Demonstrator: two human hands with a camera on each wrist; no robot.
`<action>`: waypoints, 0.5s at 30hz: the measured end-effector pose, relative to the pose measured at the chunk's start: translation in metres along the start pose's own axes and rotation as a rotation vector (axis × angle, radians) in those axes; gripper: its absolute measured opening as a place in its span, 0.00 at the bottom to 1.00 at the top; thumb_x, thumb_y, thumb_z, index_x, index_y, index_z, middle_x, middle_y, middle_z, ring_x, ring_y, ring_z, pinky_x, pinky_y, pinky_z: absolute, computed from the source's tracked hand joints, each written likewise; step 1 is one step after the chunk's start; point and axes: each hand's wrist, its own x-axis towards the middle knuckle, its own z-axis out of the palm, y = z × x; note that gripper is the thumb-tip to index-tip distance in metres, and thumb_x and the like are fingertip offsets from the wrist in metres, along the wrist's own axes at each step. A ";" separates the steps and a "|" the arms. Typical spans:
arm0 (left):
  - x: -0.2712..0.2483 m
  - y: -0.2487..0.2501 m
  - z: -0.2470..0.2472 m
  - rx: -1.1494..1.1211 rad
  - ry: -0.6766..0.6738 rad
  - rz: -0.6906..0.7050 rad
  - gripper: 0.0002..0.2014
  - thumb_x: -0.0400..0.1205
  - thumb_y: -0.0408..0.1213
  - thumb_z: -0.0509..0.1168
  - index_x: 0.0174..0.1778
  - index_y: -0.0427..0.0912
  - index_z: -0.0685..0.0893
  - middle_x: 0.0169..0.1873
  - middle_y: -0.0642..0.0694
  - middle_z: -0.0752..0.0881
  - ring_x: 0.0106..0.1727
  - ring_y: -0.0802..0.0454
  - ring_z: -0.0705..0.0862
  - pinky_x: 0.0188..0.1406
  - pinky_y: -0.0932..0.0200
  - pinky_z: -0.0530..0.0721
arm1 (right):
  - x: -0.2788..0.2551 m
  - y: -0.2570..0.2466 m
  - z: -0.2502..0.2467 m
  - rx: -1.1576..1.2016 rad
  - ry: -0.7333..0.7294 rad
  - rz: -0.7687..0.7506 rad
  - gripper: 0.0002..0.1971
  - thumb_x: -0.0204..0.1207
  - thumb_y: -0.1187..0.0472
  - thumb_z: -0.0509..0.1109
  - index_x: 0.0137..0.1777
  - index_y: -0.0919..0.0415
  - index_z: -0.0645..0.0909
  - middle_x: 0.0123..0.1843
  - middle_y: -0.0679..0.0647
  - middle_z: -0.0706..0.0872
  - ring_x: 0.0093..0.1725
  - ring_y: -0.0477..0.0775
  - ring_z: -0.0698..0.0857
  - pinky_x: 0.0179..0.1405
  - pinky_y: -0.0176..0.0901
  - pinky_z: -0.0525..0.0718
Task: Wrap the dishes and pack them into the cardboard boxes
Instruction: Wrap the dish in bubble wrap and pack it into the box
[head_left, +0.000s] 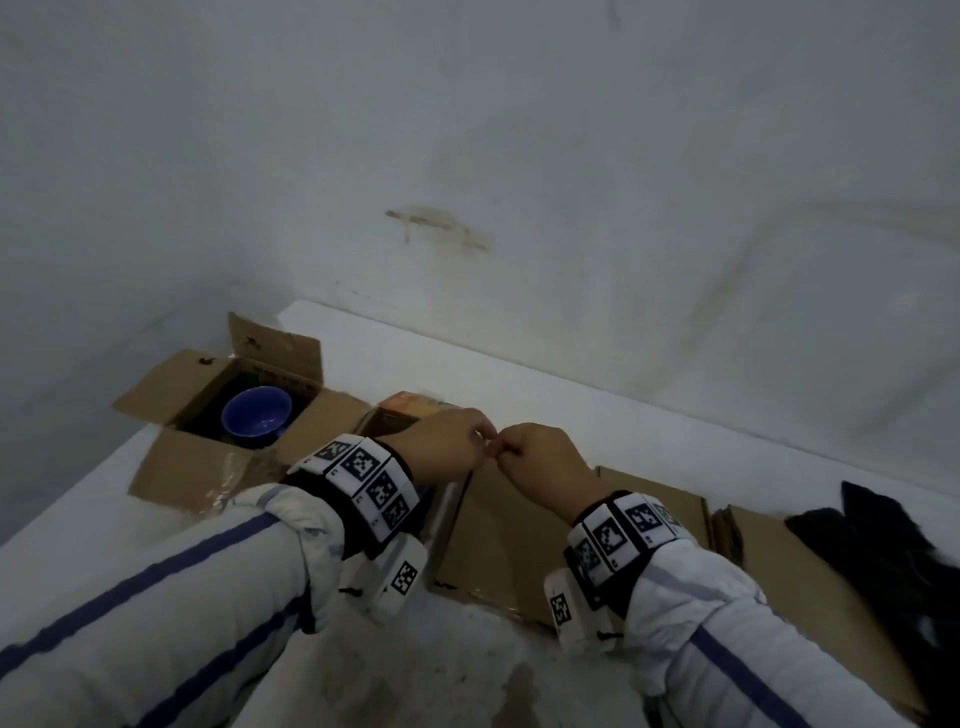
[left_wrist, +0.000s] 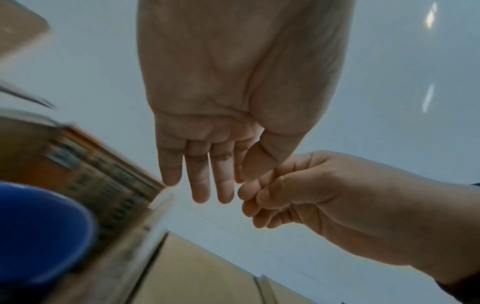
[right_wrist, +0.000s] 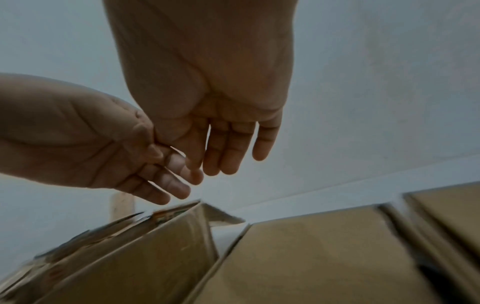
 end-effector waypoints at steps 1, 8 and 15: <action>0.007 0.013 0.009 -0.025 0.013 0.005 0.16 0.84 0.35 0.57 0.67 0.44 0.79 0.65 0.46 0.80 0.65 0.50 0.78 0.61 0.60 0.75 | -0.008 0.012 -0.007 0.021 0.028 0.039 0.14 0.78 0.64 0.62 0.58 0.56 0.86 0.60 0.54 0.87 0.62 0.55 0.82 0.55 0.36 0.72; 0.051 0.128 0.096 -0.132 -0.041 0.108 0.15 0.83 0.33 0.58 0.64 0.45 0.80 0.64 0.46 0.82 0.64 0.50 0.79 0.62 0.57 0.77 | -0.087 0.123 -0.053 0.030 0.141 0.310 0.15 0.77 0.65 0.61 0.57 0.59 0.86 0.58 0.57 0.87 0.59 0.57 0.82 0.52 0.40 0.75; 0.074 0.232 0.187 -0.257 -0.184 0.140 0.18 0.83 0.31 0.55 0.70 0.42 0.75 0.69 0.42 0.78 0.67 0.46 0.77 0.67 0.52 0.78 | -0.168 0.230 -0.087 -0.066 0.186 0.537 0.14 0.76 0.64 0.62 0.59 0.58 0.83 0.62 0.60 0.78 0.62 0.61 0.79 0.58 0.47 0.79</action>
